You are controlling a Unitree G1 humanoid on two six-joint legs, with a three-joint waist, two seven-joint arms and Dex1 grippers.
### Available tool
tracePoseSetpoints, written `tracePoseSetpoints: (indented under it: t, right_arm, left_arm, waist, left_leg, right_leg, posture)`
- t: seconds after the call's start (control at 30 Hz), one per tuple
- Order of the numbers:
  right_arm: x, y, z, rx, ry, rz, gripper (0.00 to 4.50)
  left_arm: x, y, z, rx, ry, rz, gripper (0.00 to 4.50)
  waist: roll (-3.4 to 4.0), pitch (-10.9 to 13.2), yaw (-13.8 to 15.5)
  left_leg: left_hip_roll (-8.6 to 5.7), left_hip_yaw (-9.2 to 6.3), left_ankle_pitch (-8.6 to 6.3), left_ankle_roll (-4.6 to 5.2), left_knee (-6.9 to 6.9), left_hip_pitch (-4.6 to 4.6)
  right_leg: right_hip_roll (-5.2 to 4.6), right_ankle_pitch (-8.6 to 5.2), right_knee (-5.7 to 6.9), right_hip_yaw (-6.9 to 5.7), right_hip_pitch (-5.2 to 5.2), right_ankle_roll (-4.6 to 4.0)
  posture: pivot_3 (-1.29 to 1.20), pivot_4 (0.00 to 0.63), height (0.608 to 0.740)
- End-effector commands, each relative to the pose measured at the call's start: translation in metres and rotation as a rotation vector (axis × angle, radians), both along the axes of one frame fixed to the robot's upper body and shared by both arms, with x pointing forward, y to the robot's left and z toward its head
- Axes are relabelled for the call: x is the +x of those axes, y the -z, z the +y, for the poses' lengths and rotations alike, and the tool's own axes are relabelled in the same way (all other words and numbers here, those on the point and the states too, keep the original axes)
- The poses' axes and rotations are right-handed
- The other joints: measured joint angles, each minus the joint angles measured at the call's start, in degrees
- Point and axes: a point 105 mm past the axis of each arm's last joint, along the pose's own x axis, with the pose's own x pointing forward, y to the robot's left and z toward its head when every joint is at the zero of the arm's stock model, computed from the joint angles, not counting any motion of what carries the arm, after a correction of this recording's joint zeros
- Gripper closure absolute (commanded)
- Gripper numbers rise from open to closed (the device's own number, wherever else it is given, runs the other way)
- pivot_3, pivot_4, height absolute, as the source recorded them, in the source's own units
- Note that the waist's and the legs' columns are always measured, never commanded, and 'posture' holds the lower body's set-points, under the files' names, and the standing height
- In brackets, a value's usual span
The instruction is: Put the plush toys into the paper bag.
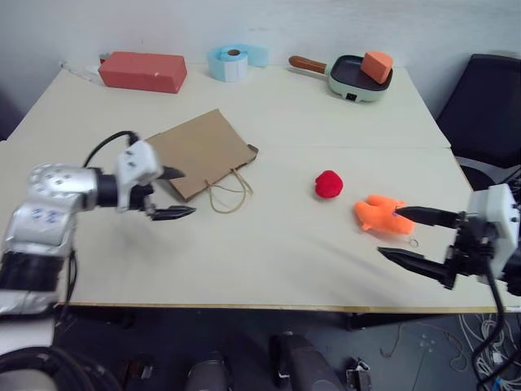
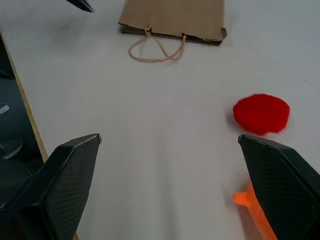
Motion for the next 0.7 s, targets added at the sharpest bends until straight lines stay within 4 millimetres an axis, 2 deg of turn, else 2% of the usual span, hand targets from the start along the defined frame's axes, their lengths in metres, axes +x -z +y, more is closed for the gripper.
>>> tracePoseSetpoints:
  t: [0.03, 0.2, 0.23, 0.33, 0.67, 0.7]
  right_arm:
    - [-0.001, -0.003, 0.023, -0.003, -0.06, -0.058, 0.0]
    - [0.004, -0.001, 0.045, 0.026, -0.087, -0.087, 0.0]
    - [0.004, 0.0, 0.047, 0.029, -0.089, -0.089, 0.0]
    - [0.005, 0.001, 0.051, 0.039, -0.079, -0.095, 0.0]
    - [0.004, 0.013, 0.045, 0.028, -0.019, -0.082, 0.0]
    - [0.004, 0.013, 0.045, 0.028, -0.015, -0.082, 0.0]
  left_arm:
    - [0.018, 0.004, -0.013, 0.091, 0.031, -0.054, 0.04]
    - [0.04, 0.017, -0.03, 0.143, 0.052, -0.077, 0.04]
    - [0.043, 0.02, -0.033, 0.153, 0.059, -0.077, 0.43]
    - [0.048, 0.027, -0.039, 0.17, 0.076, -0.07, 1.21]
    - [0.054, 0.033, -0.049, 0.099, 0.072, -0.019, 4.44]
    - [0.054, 0.03, -0.049, 0.069, 0.063, -0.001, 4.48]
  waist:
    - [-0.01, 0.0, -0.12]
    - [-0.01, 0.0, -0.26]
    - [-0.01, 0.0, -0.18]
    - [-0.01, 0.0, -0.08]
    - [-0.01, 0.0, -0.13]
    - [-0.01, 0.0, -0.13]
  left_leg:
    - [0.0, 0.0, 0.0, 0.0, 0.01, 0.0]
    - [0.03, 0.05, -0.01, 0.0, 0.06, 0.01]
    - [0.03, 0.05, -0.01, 0.0, 0.08, 0.01]
    - [0.03, 0.05, -0.01, 0.02, 0.1, -0.02]
    - [0.04, 0.06, -0.02, 0.02, 0.14, -0.01]
    - [0.04, 0.06, -0.02, 0.02, 0.14, -0.01]
  right_leg:
    - [0.0, 0.0, 0.01, 0.01, 0.0, 0.0]
    - [0.03, 0.0, 0.13, 0.04, -0.07, 0.0]
    - [0.03, 0.0, 0.14, 0.04, -0.08, -0.01]
    - [0.03, 0.0, 0.14, 0.04, -0.08, 0.0]
    - [0.02, 0.0, 0.2, 0.05, -0.08, 0.0]
    - [0.02, 0.0, 0.21, 0.04, -0.09, 0.0]
  posture:
    - [0.0, 0.15, 0.74]
    - [0.0, 0.15, 0.74]
    - [0.0, 0.15, 0.74]
    - [0.0, 0.15, 0.74]
    - [0.0, 0.15, 0.74]
    - [0.0, 0.15, 0.74]
